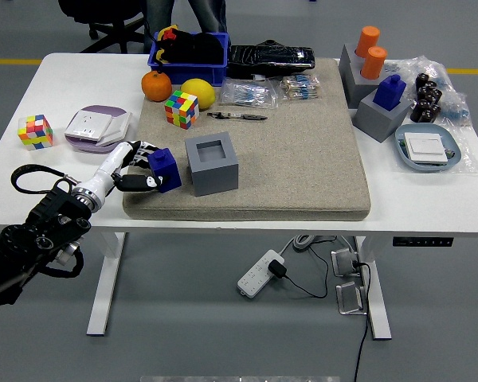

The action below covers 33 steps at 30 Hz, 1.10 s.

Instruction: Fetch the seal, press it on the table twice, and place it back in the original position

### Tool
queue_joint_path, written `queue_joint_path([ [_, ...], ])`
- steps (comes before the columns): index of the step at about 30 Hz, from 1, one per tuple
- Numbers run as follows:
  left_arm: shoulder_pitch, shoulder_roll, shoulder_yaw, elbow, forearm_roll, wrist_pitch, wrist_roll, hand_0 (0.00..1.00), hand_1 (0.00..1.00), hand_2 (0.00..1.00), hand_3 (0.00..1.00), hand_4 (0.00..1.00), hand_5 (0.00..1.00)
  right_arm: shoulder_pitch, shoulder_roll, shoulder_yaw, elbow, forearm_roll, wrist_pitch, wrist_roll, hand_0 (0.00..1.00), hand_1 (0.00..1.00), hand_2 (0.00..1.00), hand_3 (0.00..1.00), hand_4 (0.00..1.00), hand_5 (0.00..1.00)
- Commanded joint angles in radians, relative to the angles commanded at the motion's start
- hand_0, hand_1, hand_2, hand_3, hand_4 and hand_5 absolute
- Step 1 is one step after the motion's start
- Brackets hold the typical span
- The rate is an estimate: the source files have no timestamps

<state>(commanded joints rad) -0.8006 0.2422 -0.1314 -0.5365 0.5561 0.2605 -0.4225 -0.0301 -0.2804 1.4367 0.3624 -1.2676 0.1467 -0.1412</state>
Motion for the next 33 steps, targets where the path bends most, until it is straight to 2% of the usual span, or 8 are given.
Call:
queue_joint_path([
  [5,-0.005,0.007,-0.017,-0.012,0.011,0.0,-0.001,0.643,0.46,0.424,0.557,0.739,0.002,-0.001,0.001,0.003,0.0,-0.001,0.0,0.0,0.835,0.731,0.7,0.715,0.748,0.516],
  [12,-0.04,0.038,-0.039,-0.039,0.037,0.003,-0.004,0.642,0.46,0.424,0.557,0.739,0.002,-0.001,0.002,0.009,0.0,-0.001,-0.001,0.0,0.834,0.731,0.7,0.715,0.748,0.516],
  [18,-0.103,0.072,-0.058,-0.073,0.081,0.005,-0.003,0.643,0.46,0.423,0.557,0.74,0.002,-0.001,0.003,0.016,-0.001,-0.002,-0.001,0.0,0.835,0.731,0.699,0.715,0.748,0.516],
  [22,-0.136,0.084,-0.067,-0.091,0.095,0.007,-0.003,0.642,0.46,0.424,0.556,0.738,0.002,-0.001,0.002,0.018,0.0,-0.001,-0.001,0.001,0.835,0.731,0.7,0.715,0.748,0.516],
  [27,-0.157,0.089,-0.078,-0.125,0.105,0.007,-0.003,0.641,0.46,0.422,0.556,0.74,0.002,-0.001,0.003,0.02,-0.001,-0.001,-0.002,0.001,0.835,0.731,0.7,0.715,0.748,0.516],
  [33,-0.159,0.077,-0.061,-0.179,0.113,0.003,0.003,0.641,0.456,0.422,0.556,0.741,0.002,-0.002,0.003,0.021,-0.002,-0.002,-0.001,0.0,0.835,0.731,0.7,0.715,0.748,0.516],
])
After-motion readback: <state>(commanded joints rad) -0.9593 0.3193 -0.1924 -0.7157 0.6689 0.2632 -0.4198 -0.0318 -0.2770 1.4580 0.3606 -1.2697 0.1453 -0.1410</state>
